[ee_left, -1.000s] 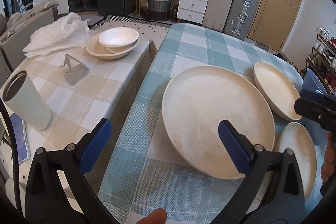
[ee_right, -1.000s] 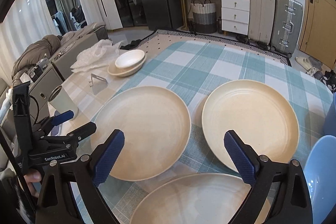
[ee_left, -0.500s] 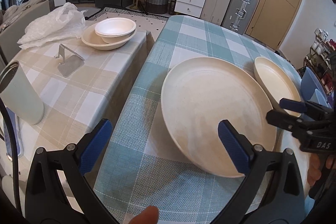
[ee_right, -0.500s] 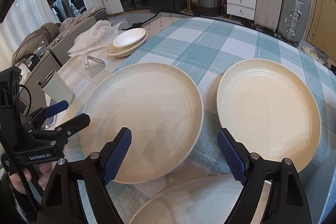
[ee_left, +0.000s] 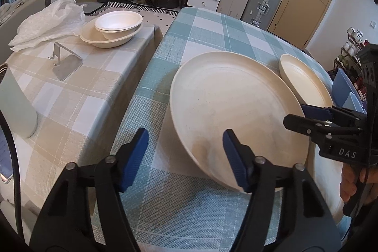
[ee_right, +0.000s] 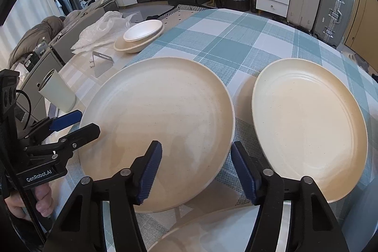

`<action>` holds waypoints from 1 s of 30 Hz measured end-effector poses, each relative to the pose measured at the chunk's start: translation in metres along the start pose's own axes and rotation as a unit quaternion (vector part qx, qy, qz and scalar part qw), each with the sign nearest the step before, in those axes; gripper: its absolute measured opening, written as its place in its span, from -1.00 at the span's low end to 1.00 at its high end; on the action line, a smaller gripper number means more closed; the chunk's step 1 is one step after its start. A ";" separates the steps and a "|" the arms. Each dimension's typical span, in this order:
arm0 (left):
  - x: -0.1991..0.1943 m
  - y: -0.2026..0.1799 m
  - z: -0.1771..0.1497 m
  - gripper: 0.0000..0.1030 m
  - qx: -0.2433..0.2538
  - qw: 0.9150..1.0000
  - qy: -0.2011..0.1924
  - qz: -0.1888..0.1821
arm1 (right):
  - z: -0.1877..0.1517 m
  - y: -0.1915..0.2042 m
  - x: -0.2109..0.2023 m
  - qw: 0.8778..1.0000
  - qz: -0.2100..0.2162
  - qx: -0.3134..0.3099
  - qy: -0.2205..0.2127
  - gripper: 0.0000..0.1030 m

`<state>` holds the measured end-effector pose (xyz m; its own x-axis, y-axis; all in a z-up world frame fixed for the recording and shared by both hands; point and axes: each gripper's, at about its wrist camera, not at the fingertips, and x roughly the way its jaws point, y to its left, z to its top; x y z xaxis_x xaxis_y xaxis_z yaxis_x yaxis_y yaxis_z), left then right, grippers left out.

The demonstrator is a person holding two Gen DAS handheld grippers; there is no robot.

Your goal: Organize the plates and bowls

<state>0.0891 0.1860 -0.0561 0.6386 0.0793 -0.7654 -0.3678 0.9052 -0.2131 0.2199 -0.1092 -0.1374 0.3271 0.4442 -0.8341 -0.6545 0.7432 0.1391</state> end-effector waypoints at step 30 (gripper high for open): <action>-0.001 -0.008 -0.002 -0.60 0.019 1.000 -0.009 0.003 | -0.006 -0.002 0.003 0.999 -0.052 -0.003 -0.005 -0.54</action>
<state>0.0904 0.1779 -0.0551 0.6492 0.0914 -0.7551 -0.3449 0.9202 -0.1852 0.2180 -0.1126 -0.1437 0.3998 0.3704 -0.8384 -0.6205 0.7826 0.0499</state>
